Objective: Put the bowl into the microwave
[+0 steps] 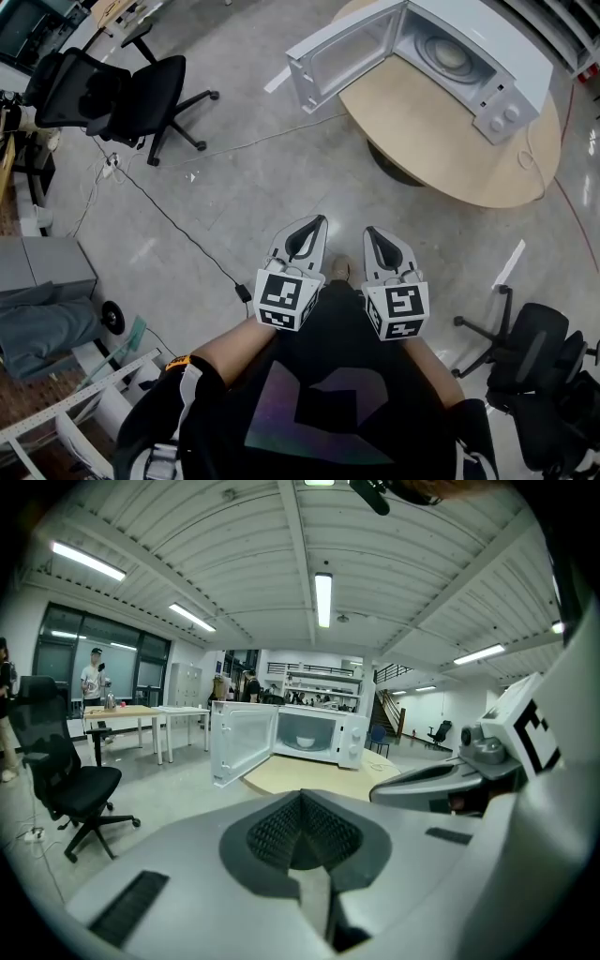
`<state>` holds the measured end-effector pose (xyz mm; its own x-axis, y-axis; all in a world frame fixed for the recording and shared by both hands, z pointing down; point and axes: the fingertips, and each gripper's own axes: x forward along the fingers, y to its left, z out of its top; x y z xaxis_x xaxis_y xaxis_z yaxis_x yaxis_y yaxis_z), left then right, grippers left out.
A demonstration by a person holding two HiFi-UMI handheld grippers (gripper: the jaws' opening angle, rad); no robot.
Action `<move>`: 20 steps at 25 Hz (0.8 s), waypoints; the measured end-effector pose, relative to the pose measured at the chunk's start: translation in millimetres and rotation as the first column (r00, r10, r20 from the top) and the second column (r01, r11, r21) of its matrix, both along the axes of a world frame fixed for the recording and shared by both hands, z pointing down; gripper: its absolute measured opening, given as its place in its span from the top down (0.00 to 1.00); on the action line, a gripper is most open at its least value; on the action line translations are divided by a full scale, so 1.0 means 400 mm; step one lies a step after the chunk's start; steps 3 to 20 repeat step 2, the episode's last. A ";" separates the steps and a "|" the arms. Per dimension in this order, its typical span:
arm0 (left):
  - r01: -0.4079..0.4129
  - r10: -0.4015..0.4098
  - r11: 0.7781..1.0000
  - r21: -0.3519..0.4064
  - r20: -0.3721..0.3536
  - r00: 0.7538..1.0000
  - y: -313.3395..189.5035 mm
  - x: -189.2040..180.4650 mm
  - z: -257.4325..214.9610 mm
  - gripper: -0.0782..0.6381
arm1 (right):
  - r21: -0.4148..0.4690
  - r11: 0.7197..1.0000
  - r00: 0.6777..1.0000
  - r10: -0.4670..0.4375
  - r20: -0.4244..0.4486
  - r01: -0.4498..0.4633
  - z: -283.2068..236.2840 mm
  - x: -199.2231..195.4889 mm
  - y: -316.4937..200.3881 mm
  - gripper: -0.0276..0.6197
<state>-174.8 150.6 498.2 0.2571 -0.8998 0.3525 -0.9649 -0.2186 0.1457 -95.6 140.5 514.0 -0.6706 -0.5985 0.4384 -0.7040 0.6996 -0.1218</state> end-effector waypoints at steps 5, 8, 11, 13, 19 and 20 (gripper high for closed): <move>0.003 -0.003 1.000 0.002 0.002 1.000 0.003 0.003 0.000 0.83 | 0.002 1.000 1.000 -0.001 0.002 0.001 0.000 0.003 0.001 0.93; 0.003 -0.003 1.000 0.002 0.002 1.000 0.003 0.003 0.000 0.83 | 0.002 1.000 1.000 -0.001 0.002 0.001 0.000 0.003 0.001 0.93; 0.003 -0.003 1.000 0.002 0.002 1.000 0.003 0.003 0.000 0.83 | 0.002 1.000 1.000 -0.001 0.002 0.001 0.000 0.003 0.001 0.93; 0.003 -0.003 1.000 0.002 0.002 1.000 0.003 0.003 0.000 0.83 | 0.002 1.000 1.000 -0.001 0.002 0.001 0.000 0.003 0.001 0.93; 0.003 -0.003 1.000 0.002 0.002 1.000 0.003 0.003 0.000 0.83 | 0.002 1.000 1.000 -0.001 0.002 0.001 0.000 0.003 0.001 0.93; 0.003 -0.003 1.000 0.002 0.002 1.000 0.003 0.003 0.000 0.83 | 0.002 1.000 1.000 -0.001 0.002 0.001 0.000 0.003 0.001 0.93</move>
